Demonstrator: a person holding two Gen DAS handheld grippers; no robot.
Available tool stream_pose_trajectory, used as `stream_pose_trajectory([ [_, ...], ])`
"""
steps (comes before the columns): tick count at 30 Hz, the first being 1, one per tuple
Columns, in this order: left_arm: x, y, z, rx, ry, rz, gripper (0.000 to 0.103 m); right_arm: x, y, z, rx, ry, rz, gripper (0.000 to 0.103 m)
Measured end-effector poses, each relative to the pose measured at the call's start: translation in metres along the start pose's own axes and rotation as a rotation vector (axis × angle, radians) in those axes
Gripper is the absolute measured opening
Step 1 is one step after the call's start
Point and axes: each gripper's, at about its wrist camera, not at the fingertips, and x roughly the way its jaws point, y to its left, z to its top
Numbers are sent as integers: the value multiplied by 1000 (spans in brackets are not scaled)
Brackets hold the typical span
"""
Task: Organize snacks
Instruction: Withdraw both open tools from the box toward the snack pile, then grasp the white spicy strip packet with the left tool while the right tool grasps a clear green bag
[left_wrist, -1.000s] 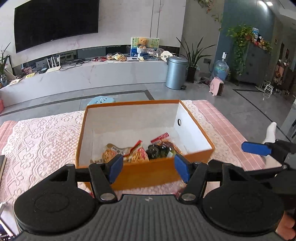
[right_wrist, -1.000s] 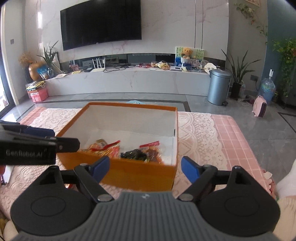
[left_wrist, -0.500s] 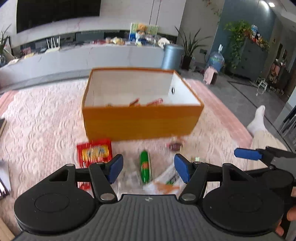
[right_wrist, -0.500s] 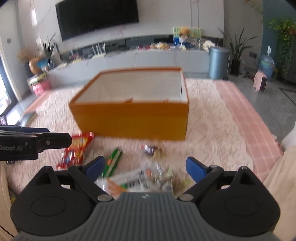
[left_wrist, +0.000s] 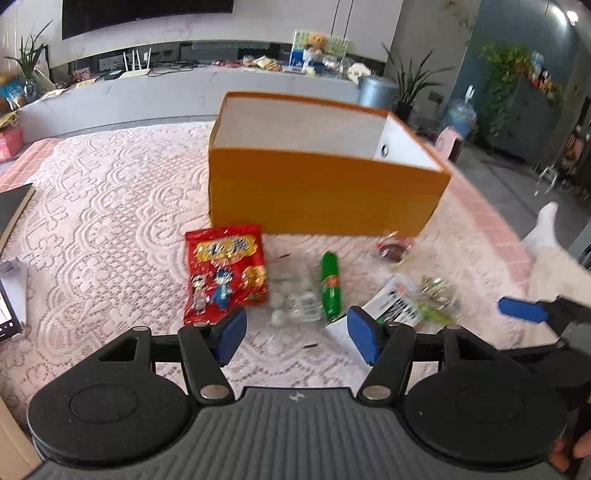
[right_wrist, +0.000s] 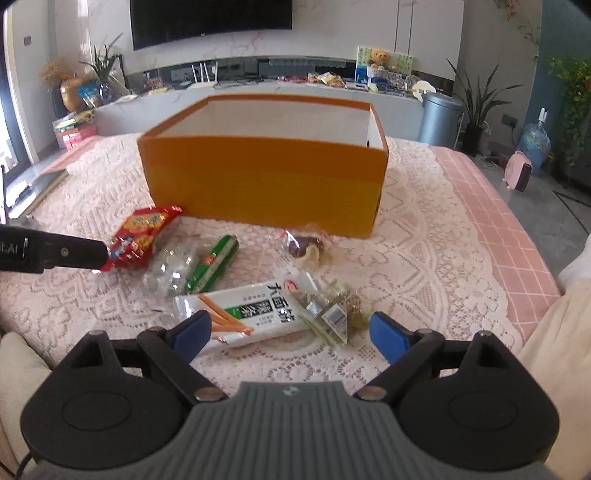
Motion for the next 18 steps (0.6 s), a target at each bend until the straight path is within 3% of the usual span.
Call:
stream_pose_trajectory([
  [6, 13, -5, -2, 33, 48, -82, 73, 17, -4, -2, 20, 58, -8, 89],
  [13, 24, -14, -3, 97, 80, -217, 73, 34, -17, -2, 69, 115, -25, 76],
  [18, 39, -24, -7, 145, 107, -223, 73, 45, -17, -6, 53, 136, -21, 70],
])
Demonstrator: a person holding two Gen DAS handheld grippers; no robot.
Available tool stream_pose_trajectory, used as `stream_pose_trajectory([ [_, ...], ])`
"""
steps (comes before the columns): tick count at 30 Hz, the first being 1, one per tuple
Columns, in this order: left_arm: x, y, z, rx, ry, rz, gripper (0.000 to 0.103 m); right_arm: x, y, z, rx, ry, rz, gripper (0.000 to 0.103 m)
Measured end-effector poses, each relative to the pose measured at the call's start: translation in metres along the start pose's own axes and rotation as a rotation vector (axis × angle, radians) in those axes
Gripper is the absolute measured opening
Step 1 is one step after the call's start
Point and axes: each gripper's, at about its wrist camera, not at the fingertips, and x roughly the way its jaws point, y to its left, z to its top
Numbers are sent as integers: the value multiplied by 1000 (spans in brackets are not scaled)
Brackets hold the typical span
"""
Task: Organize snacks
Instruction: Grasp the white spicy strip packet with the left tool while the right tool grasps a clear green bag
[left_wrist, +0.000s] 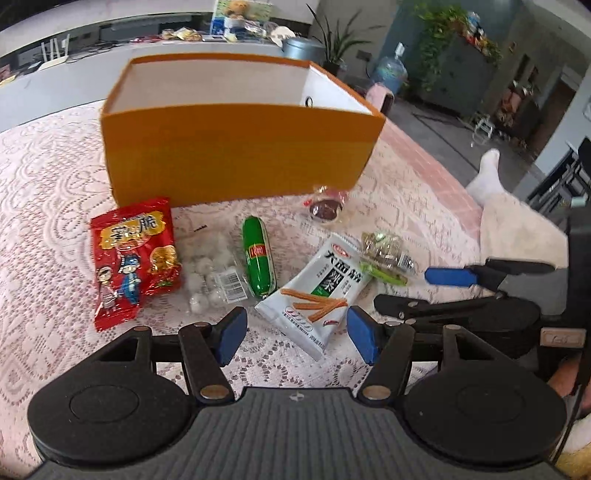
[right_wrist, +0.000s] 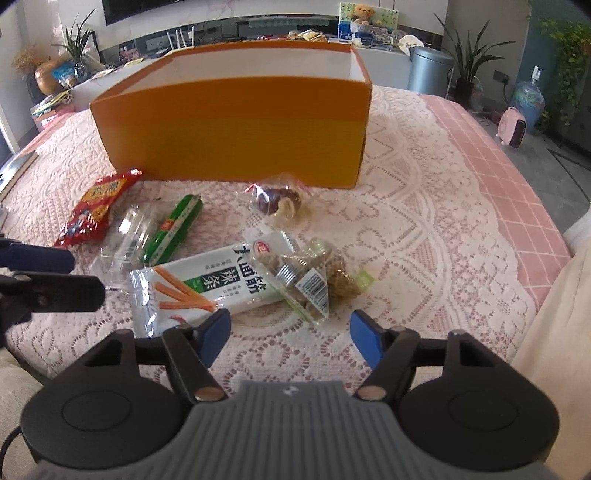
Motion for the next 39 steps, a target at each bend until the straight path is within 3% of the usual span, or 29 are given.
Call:
stream_pose_trajectory([
  [6, 14, -13, 2, 140, 11, 2, 75, -2, -7, 4, -12, -34, -22, 70],
  [10, 25, -16, 6, 203, 32, -26, 77, 1, -10, 9, -107, -63, -69, 71],
  [16, 34, -26, 13, 335, 29, -25, 77, 12, -12, 12, -151, -71, -15, 71],
  [18, 36, -27, 17, 348, 34, -44, 77, 18, -10, 12, -170, -72, -21, 69],
  [20, 40, -28, 19, 368, 36, -67, 77, 24, -10, 12, -166, -56, -23, 55],
  [23, 47, -36, 21, 426, 47, -65, 77, 24, -13, 13, -142, -60, 2, 49],
  [29, 71, -49, 24, 548, 118, -42, 80, 22, -18, 11, -91, -60, 22, 49],
  [39, 95, -39, 32, 481, 199, -59, 80, 26, -23, 12, -42, -50, 34, 53],
])
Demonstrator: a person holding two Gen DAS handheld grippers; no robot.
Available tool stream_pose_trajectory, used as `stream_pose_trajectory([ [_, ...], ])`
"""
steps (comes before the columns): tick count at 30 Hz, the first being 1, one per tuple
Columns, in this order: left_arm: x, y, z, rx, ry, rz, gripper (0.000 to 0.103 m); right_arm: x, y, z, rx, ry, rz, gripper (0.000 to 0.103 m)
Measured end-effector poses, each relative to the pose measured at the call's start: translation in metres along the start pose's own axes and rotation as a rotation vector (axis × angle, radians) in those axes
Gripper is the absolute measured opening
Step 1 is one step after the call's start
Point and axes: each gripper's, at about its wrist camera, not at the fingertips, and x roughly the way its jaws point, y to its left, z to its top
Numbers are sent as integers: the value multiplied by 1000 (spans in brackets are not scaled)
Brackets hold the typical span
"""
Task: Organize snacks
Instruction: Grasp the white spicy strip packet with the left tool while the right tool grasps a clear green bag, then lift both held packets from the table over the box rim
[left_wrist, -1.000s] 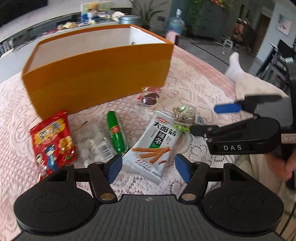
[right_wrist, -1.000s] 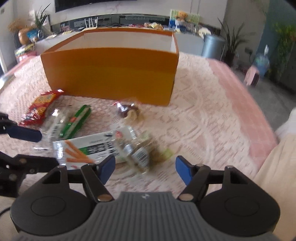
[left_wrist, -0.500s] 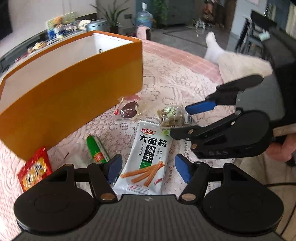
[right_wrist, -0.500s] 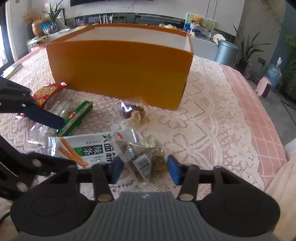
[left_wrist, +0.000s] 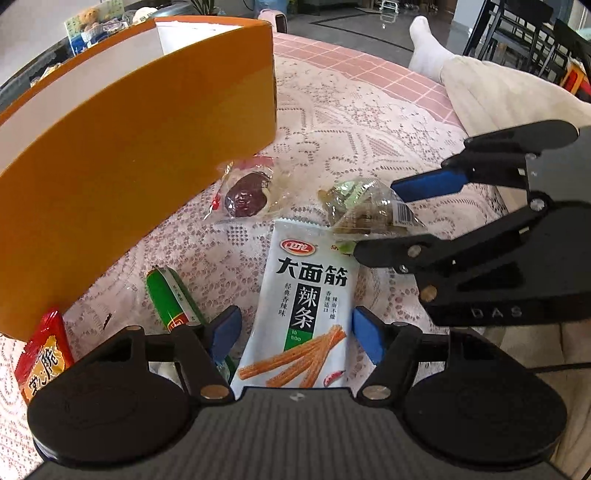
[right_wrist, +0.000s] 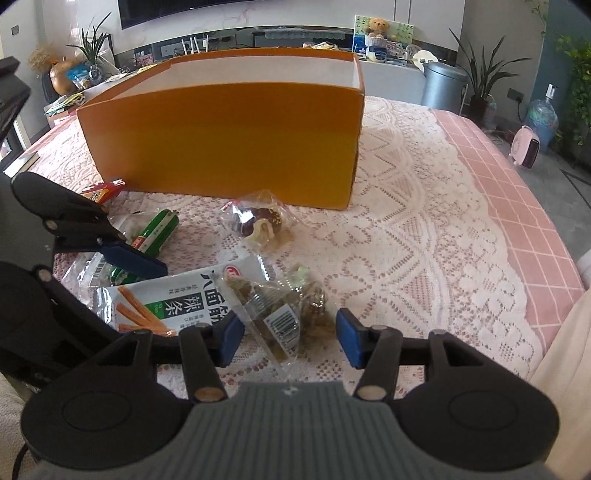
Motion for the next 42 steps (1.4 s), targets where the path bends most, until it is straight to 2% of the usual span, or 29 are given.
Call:
stream_pose_trajectory([
  [4, 1, -2, 2, -5, 12, 7, 79, 1, -1, 0, 4, 2, -1, 53],
  [6, 1, -3, 3, -10, 16, 6, 74, 2, -1, 0, 8, 2, -3, 53],
  [8, -1, -5, 4, -12, 12, 3, 62, 2, -2, 0, 17, 2, -2, 53],
  [12, -2, -9, 3, -53, 9, 24, 60, 0, -3, -1, 30, -7, 0, 51],
  [17, -9, -7, -2, -147, -12, 35, 58, -13, -7, -2, 63, -69, 2, 44],
  [21, -22, -6, -7, -189, -51, 48, 58, -24, -13, 0, 113, -116, -10, 38],
  [25, -37, -3, -12, -240, -91, 58, 58, -30, -15, 0, 132, -125, -32, 36],
  [34, -82, 12, -22, -349, -197, 90, 58, -38, -6, -1, 121, -117, -2, 31],
  [39, -109, 28, -22, -412, -266, 108, 58, -50, 1, 7, 105, -142, 1, 27],
  [41, -118, 34, -19, -427, -294, 104, 58, -56, 2, 12, 101, -160, 8, 16],
  [42, -122, 37, -17, -434, -306, 102, 58, -59, 3, 17, 105, -166, 21, 15],
])
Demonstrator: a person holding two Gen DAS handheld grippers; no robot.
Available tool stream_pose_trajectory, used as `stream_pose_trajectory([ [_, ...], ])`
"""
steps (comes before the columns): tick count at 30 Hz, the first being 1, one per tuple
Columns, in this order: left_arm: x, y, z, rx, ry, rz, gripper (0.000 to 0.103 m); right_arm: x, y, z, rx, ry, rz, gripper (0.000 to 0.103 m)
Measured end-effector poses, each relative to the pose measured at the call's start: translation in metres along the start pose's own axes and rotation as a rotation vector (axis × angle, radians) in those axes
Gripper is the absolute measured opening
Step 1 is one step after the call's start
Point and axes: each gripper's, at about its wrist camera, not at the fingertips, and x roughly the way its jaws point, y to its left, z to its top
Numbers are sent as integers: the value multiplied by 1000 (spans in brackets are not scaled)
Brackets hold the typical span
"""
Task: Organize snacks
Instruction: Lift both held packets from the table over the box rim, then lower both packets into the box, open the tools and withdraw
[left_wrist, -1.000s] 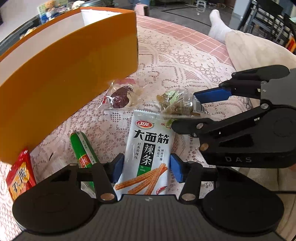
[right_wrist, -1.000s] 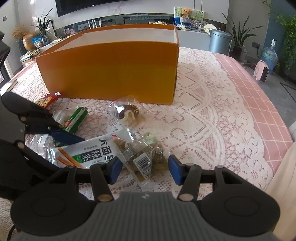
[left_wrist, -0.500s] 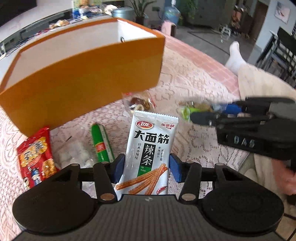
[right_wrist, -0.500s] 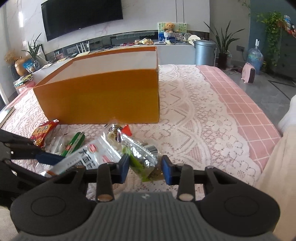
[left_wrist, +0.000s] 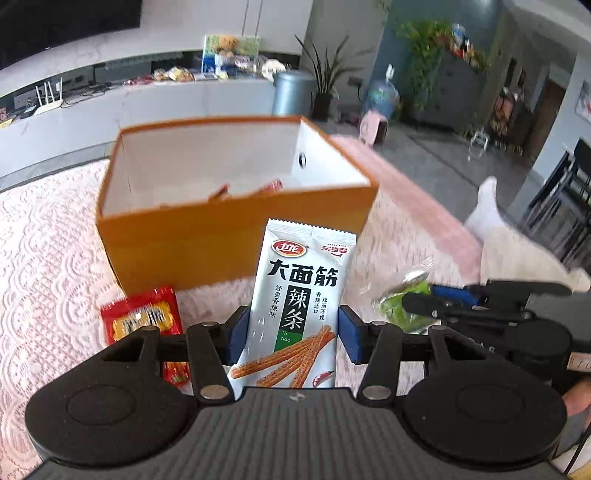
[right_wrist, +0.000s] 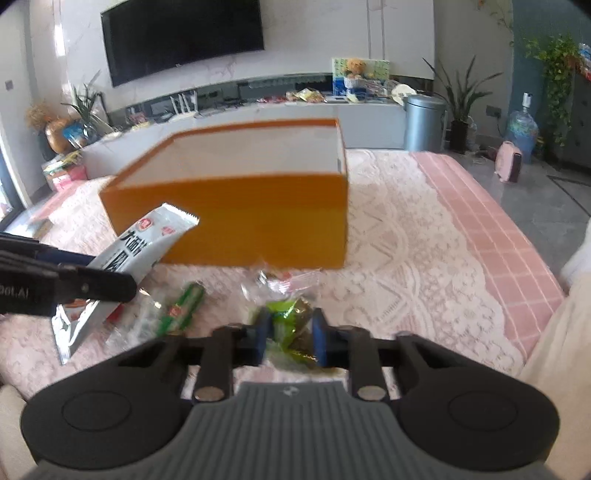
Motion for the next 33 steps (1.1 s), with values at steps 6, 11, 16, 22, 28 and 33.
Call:
stream_pose_trajectory([
  [6, -4, 5, 22, -5, -39, 27, 58, -3, 10, 26, -33, -36, 19, 12],
  [11, -4, 12, 42, -27, -56, 50, 58, -7, 19, 55, -75, -92, 36, 12],
  [16, -3, 19, 67, -44, -85, 87, 58, -8, 26, 90, -115, -158, 42, 12],
  [22, 8, 25, 92, -69, -102, 126, 58, 8, 33, 124, -161, -198, 22, 12],
  [28, 26, 30, 111, -86, -99, 138, 58, 33, 37, 147, -193, -199, -2, 12],
  [33, 54, 41, 115, -100, -70, 169, 58, 70, 33, 159, -212, -160, -37, 12],
])
